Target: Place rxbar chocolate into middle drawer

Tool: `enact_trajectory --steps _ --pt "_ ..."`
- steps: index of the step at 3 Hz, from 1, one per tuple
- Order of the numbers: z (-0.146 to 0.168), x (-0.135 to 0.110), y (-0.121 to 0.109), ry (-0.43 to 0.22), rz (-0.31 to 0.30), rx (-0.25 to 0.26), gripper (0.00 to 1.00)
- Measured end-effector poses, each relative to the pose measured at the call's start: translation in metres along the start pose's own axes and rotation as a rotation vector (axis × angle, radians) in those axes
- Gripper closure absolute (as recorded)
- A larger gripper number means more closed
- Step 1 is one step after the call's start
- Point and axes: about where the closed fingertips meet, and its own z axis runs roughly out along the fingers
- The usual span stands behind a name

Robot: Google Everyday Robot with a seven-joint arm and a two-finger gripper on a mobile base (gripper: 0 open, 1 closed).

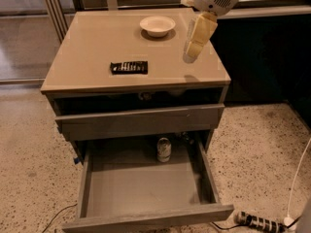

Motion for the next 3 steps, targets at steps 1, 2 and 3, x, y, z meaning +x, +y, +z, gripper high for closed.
enact_trajectory --steps 1,2,3 --pt "0.015 -0.022 -0.017 -0.031 -0.037 -0.005 0.00" --pt "0.028 -0.044 -0.027 -0.044 -0.080 -0.005 0.00" --pt "0.042 -0.063 -0.031 -0.038 -0.117 -0.008 0.00"
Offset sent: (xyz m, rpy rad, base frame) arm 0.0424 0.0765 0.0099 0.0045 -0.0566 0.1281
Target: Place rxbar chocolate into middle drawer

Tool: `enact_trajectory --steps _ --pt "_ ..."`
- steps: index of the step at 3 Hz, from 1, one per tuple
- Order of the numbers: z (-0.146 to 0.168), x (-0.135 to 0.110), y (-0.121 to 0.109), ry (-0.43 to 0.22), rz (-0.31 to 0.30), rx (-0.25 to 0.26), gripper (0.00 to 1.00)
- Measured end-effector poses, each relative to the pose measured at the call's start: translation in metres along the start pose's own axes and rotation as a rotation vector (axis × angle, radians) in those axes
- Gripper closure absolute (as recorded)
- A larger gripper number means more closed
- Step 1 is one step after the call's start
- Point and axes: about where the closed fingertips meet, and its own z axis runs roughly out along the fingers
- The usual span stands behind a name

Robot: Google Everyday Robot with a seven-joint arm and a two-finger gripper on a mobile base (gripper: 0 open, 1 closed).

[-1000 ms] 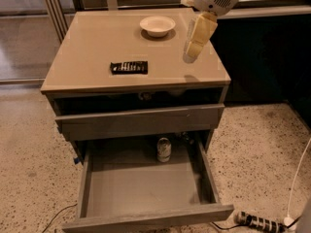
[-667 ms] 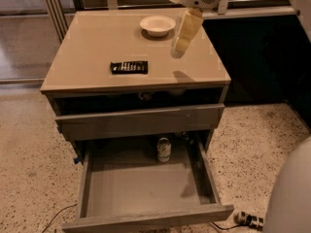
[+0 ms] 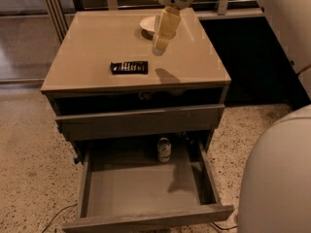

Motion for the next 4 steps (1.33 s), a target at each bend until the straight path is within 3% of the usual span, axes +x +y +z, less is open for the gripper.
enact_trajectory --steps 2,4 --pt "0.038 -0.010 -0.004 0.069 -0.030 -0.030 0.00" --pt "0.095 0.003 0.006 0.116 0.011 -0.088 0.00"
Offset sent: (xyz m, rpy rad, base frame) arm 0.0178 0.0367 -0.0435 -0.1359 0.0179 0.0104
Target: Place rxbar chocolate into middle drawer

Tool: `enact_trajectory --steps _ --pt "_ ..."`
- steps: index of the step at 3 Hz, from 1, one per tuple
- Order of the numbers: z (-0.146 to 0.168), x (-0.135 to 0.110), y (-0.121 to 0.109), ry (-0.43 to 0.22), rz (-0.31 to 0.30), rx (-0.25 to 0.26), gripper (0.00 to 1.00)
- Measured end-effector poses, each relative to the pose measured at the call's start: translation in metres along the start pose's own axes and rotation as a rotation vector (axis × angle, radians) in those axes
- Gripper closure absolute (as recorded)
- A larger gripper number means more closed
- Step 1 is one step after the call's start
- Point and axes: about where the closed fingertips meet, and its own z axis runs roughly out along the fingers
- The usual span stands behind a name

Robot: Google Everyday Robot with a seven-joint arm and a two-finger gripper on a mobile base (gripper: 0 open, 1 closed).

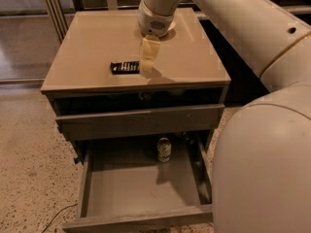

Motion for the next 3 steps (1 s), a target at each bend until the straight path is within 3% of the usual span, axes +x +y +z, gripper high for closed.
enact_trajectory --steps 2,3 --pt "0.017 0.005 -0.009 0.001 0.020 -0.012 0.00" --pt "0.037 0.000 -0.027 0.009 0.015 -0.008 0.00"
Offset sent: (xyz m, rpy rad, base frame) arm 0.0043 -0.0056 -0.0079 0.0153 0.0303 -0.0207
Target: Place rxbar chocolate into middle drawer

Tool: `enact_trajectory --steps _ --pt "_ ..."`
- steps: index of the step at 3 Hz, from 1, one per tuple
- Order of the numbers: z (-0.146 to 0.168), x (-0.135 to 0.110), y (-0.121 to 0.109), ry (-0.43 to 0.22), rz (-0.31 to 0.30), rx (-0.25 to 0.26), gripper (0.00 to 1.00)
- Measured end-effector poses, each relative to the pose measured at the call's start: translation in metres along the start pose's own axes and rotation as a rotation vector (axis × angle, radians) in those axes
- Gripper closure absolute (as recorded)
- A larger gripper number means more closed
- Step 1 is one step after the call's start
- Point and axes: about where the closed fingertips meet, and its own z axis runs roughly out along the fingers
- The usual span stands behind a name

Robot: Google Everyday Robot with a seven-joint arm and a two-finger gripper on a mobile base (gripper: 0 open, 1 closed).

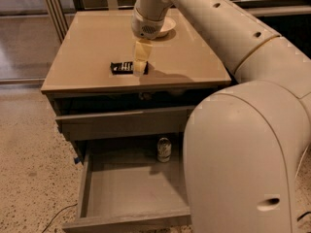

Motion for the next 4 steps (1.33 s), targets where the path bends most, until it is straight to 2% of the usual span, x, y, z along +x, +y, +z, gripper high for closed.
enact_trajectory --steps 4 --pt "0.038 -0.008 -0.007 0.010 -0.018 -0.065 0.00"
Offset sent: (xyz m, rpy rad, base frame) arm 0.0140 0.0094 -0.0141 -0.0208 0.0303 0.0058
